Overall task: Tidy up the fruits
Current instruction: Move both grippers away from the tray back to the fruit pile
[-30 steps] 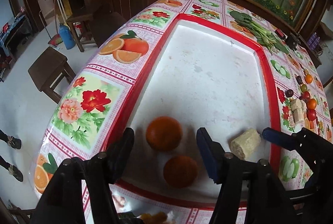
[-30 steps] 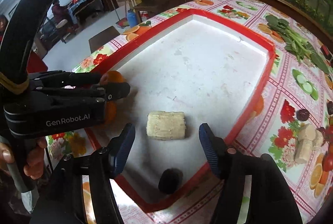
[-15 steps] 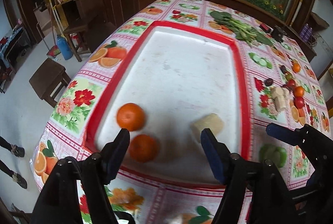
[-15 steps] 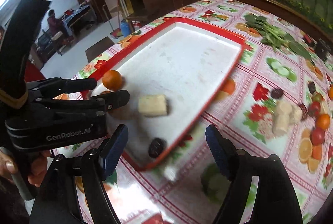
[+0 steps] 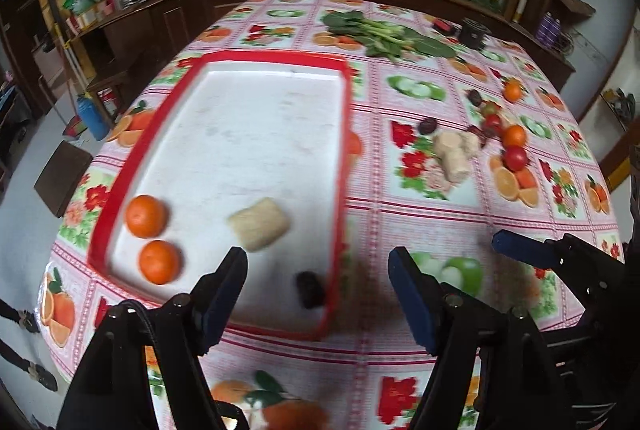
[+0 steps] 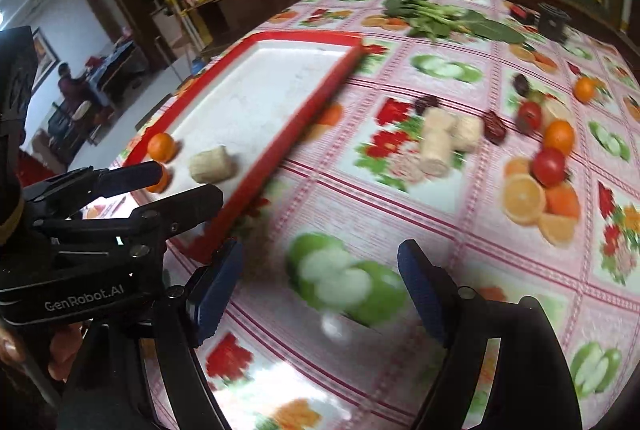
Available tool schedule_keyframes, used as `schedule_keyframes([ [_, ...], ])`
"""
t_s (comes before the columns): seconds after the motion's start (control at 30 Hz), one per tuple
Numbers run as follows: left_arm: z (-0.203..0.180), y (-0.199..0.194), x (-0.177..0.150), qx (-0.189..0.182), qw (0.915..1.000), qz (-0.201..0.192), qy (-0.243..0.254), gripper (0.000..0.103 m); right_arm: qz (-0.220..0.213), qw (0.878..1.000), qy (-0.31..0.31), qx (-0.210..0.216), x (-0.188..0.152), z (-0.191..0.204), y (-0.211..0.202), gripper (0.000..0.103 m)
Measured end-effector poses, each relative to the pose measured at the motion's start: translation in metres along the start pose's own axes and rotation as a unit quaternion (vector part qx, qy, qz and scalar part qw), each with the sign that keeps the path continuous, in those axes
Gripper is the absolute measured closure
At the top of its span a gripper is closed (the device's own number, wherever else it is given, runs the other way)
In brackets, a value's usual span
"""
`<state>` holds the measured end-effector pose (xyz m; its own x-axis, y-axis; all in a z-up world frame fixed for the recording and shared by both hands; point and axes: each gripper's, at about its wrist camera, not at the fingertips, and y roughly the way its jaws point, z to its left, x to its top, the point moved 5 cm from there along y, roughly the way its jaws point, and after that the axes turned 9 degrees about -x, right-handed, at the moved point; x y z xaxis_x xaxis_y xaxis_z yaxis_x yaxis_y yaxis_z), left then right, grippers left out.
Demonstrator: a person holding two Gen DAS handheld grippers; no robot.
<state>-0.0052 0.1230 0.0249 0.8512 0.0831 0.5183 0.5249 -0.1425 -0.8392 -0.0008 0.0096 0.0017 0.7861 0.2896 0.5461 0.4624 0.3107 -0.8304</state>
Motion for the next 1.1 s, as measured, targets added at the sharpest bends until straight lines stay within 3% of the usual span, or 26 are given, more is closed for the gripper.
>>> schedule_keyframes([
  [0.63,-0.084,0.038,0.012,-0.035,0.9972,0.041,0.053,0.027,-0.018,0.991,0.113,-0.069,-0.025,-0.131,-0.025,0.022],
  [0.87,-0.086,0.052,0.017,-0.033,0.9966,0.06,0.046,0.027,-0.028,0.991,0.118,-0.064,0.004,-0.166,-0.006,0.022],
  [1.03,-0.086,0.06,0.021,-0.03,0.9963,0.069,0.042,0.027,-0.045,0.994,0.081,-0.058,0.036,-0.168,0.016,0.022],
  [1.07,-0.086,0.061,0.022,-0.029,0.9962,0.071,0.042,0.027,-0.045,0.995,0.07,-0.063,0.039,-0.167,0.02,0.024],
  [1.1,-0.087,0.062,0.023,-0.029,0.9961,0.072,0.043,0.027,-0.044,0.995,0.059,-0.068,0.042,-0.166,0.025,0.034],
])
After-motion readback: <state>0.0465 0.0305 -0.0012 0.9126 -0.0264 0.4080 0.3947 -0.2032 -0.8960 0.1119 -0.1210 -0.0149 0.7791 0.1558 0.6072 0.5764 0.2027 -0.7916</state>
